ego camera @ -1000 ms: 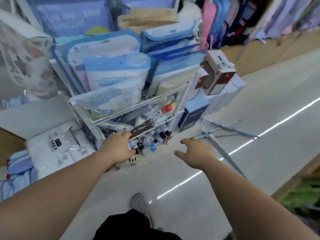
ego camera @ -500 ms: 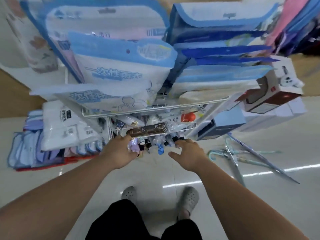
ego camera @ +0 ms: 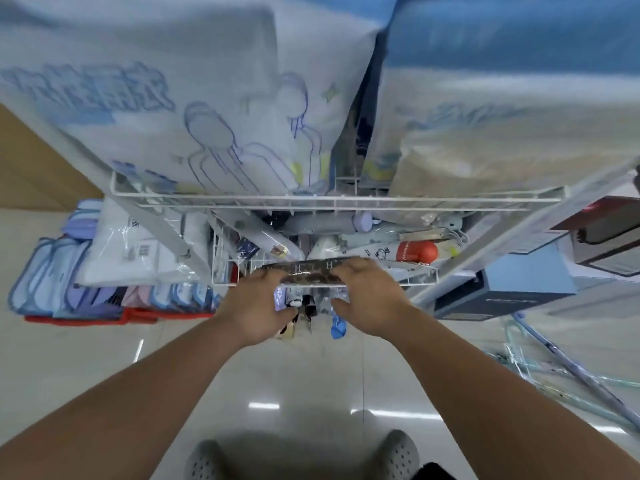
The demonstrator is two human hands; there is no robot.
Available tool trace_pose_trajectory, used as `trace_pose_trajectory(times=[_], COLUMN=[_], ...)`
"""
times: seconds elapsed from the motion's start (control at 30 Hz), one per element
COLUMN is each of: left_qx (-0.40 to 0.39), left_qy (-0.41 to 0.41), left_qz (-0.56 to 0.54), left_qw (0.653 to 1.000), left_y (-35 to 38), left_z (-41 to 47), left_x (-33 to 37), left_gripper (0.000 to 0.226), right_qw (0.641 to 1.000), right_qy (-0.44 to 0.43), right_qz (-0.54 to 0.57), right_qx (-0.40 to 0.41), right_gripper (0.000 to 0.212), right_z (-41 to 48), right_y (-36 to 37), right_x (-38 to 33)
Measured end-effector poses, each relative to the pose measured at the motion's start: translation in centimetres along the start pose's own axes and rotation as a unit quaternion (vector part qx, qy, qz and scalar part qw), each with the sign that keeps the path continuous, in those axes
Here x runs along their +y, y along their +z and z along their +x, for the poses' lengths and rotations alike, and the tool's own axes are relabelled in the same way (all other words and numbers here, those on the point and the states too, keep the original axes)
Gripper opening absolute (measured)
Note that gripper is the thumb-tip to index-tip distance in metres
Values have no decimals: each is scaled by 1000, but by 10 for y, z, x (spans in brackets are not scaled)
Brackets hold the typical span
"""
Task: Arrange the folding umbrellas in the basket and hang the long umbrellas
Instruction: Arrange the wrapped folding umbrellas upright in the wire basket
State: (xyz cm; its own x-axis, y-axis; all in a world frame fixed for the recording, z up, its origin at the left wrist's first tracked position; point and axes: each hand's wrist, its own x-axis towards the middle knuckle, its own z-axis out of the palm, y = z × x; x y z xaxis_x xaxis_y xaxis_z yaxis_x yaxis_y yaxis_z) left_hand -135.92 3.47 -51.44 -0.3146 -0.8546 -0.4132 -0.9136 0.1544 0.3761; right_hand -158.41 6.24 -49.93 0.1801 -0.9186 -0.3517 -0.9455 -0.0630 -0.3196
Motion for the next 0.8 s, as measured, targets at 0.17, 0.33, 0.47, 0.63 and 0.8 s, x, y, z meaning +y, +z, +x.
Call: trace_pose_trajectory(times=[0.17, 0.33, 0.47, 0.63, 0.8], left_qx=[80, 169, 192, 200, 181], left_qy=[27, 84, 120, 101, 75], left_qz=[-1, -42, -61, -2, -20], left_qw=[996, 981, 972, 975, 980], left_y=[45, 71, 89, 79, 83], left_z=[52, 93, 110, 124, 118], left_x=[-48, -81, -102, -106, -102], left_gripper=[63, 41, 27, 19, 20], right_qw=[983, 962, 951, 941, 957], right_qy=[-99, -135, -127, -117, -75], right_qz=[-138, -203, -237, -274, -274], right_qx=[75, 126, 154, 162, 60], right_gripper=[41, 29, 26, 32, 33], right_z=[57, 92, 101, 96, 105], right_y=[36, 57, 70, 68, 65], right_x=[4, 9, 14, 12, 4])
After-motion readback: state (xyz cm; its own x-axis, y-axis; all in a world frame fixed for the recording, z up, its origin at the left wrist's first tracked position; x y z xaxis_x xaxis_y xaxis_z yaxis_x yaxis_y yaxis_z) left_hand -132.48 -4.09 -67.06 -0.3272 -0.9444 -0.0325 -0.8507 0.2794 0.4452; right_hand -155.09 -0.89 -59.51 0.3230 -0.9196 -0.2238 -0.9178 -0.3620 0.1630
